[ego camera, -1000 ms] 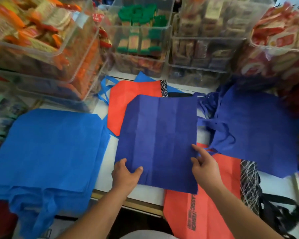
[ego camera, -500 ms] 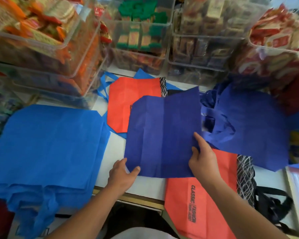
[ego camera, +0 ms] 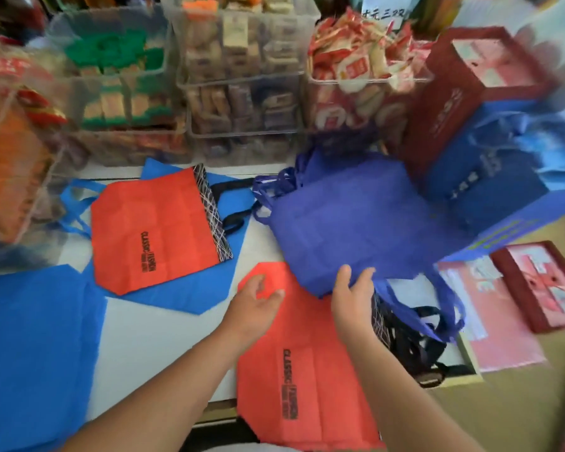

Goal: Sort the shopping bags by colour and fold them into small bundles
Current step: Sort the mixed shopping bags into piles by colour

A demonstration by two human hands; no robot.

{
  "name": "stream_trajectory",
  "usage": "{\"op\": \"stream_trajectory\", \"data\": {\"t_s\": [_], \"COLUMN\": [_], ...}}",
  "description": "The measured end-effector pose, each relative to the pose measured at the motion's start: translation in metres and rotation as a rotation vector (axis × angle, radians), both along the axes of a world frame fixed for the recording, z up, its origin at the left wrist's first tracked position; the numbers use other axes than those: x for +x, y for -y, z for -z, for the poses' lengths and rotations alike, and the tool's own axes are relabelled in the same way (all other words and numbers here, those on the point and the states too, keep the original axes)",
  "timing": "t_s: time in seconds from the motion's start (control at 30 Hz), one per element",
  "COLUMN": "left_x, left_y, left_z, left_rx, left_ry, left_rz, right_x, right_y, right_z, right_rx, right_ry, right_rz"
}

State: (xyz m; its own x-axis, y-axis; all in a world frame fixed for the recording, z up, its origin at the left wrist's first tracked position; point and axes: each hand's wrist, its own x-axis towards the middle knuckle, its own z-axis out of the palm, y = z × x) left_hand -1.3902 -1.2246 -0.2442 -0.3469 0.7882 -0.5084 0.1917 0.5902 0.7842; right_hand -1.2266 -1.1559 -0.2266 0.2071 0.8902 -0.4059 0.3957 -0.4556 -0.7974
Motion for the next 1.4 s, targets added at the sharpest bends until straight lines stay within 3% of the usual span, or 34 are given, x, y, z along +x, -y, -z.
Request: {"op": "stream_trajectory", "data": {"t_s": [0.1,0.2,0.33,0.47,0.63,0.8,0.87,1.0,1.17,1.33,1.4], "left_x": [0.015,-0.004,-0.035,-0.048,-0.07,-0.094,-0.11,-0.161,-0.233,-0.29,-0.3], "left_y": [0.0,0.009,0.028,0.041,0.054,0.058,0.066,0.086,0.097,0.098,0.102], "left_z": [0.008,0.014,0.028,0.031,0.034,0.035,0.034,0.037,0.048,0.075,0.083], "left_rx": [-0.037,-0.096,-0.208,-0.202,-0.236,-0.224,-0.225,-0.238,-0.19,-0.27,-0.28], "left_ry": [0.032,-0.01,-0.068,-0.058,-0.072,-0.072,-0.083,-0.175,-0.445,-0.368,-0.335], "left_rz": [0.075,0.034,-0.103,-0.151,-0.19,-0.183,-0.189,-0.174,-0.087,0.102,0.163], "right_x": [-0.007,-0.004,-0.025,-0.033,-0.036,-0.06,-0.073,-0.12,-0.199,-0.242,-0.253], "right_y": [-0.019,-0.04,-0.062,-0.076,-0.053,-0.037,-0.03,-0.021,-0.026,-0.049,-0.059], "right_z": [0.016,0.028,0.038,0.048,0.047,0.052,0.057,0.053,0.064,0.087,0.09], "right_rx": [-0.185,-0.326,-0.296,-0.115,-0.403,0.068,0.104,0.19,0.004,-0.087,-0.011], "right_ry": [-0.107,-0.071,-0.014,-0.068,0.089,0.358,0.397,0.516,0.252,0.331,0.411], "right_rz": [-0.047,-0.044,-0.115,-0.187,-0.421,-0.653,-0.741,-0.724,-0.799,-0.847,-0.786]}}
